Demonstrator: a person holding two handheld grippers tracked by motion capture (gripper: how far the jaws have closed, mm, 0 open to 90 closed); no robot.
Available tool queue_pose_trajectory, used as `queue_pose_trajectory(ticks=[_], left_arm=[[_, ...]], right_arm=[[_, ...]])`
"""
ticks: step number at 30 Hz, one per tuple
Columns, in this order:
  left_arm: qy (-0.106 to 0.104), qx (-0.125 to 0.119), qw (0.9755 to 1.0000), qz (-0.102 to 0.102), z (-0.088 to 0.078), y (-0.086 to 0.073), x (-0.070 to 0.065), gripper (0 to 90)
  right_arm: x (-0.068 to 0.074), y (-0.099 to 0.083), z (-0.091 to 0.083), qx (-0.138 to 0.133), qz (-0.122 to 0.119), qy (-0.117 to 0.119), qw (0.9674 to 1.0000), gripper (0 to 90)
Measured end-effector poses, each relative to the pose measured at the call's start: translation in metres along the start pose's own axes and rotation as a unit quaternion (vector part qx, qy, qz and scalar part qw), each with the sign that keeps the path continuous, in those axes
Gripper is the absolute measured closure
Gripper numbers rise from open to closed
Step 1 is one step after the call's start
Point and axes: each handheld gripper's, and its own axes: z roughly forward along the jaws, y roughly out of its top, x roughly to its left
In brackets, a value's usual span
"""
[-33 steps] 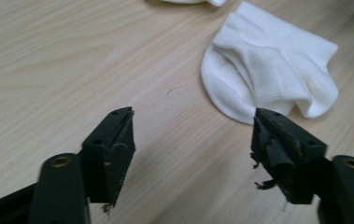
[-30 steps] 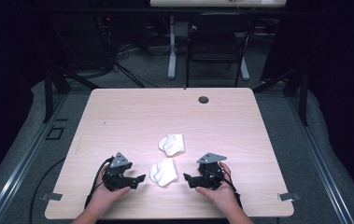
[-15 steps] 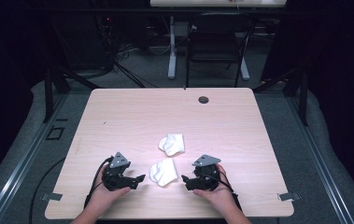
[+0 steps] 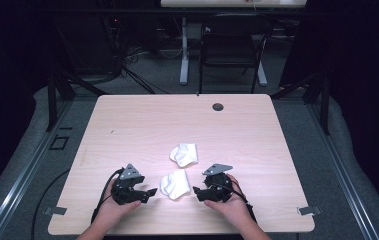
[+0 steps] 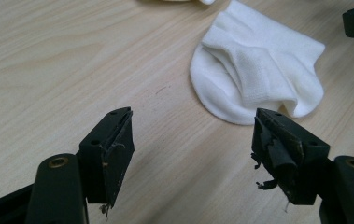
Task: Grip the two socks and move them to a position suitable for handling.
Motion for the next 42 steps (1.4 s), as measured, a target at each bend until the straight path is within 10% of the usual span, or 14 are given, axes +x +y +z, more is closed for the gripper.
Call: queue_pose_trajectory(ticks=[17,42], left_arm=[[-0.008,-0.020,0.9997,0.012,0.001,0.018,-0.008,44.4],[0.002,-0.015,0.9999,-0.001,0.000,0.001,0.003,47.0]], right_arm=[[0.011,0.024,0.011,-0.002,-0.009,0.019,0.9998,54.6],[0.031,0.030,0.045,0.022,-0.046,0.039,0.9979,76.6]])
